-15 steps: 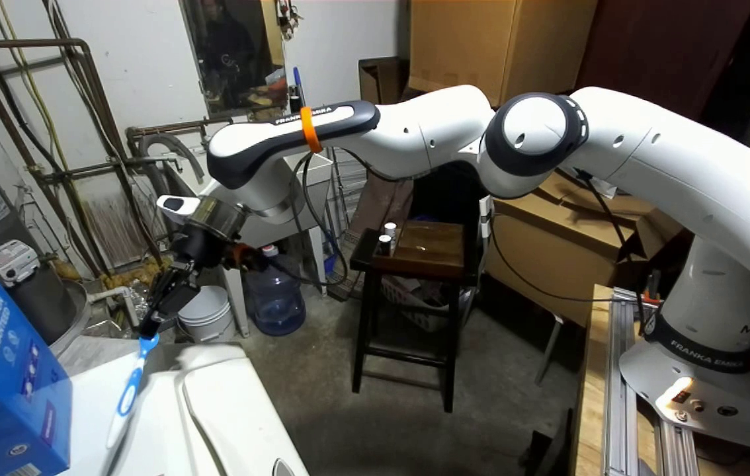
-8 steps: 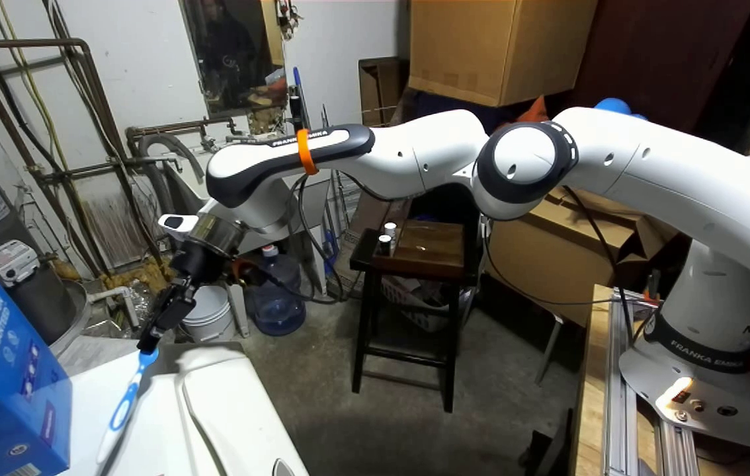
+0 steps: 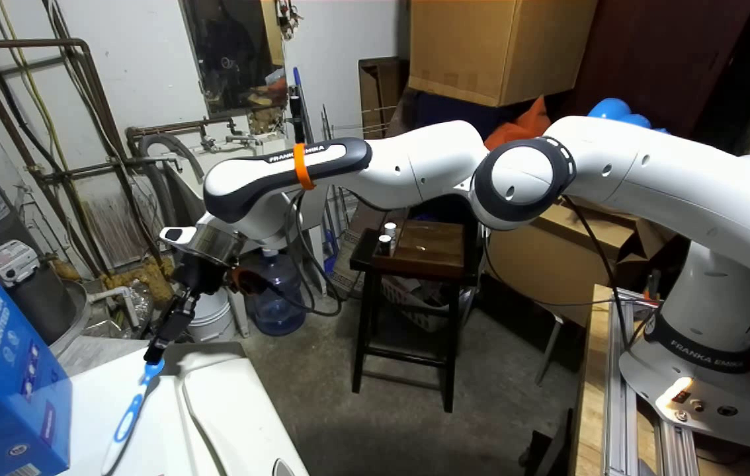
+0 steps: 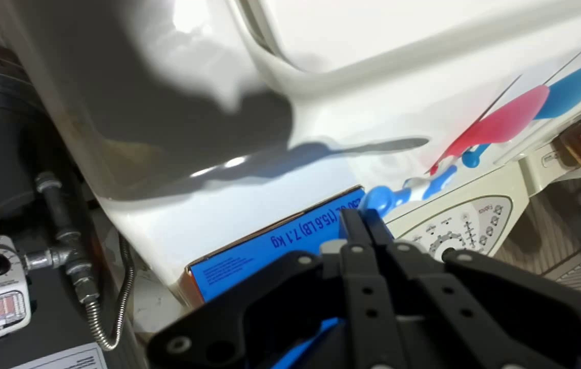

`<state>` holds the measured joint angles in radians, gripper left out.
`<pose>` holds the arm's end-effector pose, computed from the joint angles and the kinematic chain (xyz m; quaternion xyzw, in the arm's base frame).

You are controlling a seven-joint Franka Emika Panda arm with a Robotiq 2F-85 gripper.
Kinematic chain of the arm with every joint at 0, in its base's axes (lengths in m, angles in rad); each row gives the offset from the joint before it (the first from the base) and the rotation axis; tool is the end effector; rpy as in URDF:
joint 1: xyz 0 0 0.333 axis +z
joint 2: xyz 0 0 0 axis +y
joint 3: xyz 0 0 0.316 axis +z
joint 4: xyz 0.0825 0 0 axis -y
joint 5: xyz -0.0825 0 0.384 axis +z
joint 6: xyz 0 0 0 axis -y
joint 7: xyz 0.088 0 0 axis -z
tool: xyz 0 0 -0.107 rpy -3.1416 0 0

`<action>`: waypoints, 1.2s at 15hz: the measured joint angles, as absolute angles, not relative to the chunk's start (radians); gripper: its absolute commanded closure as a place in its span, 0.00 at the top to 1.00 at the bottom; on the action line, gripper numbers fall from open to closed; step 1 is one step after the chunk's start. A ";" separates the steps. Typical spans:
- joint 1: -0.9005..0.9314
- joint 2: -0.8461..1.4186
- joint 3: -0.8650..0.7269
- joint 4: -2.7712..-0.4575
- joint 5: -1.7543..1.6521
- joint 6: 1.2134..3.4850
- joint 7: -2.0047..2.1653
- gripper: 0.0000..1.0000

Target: Remove the blue spoon from the brown stool and put it on the washing machine on the right

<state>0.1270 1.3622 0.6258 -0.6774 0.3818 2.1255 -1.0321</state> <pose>0.7520 0.3301 0.2004 -0.7653 -0.4548 -0.2006 0.4089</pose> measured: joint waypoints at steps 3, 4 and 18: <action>0.149 1.369 0.598 -0.660 0.381 2.125 -0.994 0.01; 0.154 1.372 0.593 -0.654 0.381 2.125 -0.984 0.01; 0.189 1.404 0.583 -0.581 0.382 2.063 -0.955 0.49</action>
<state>0.1890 1.4043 0.5826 -0.5808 0.3823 2.0631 -0.9549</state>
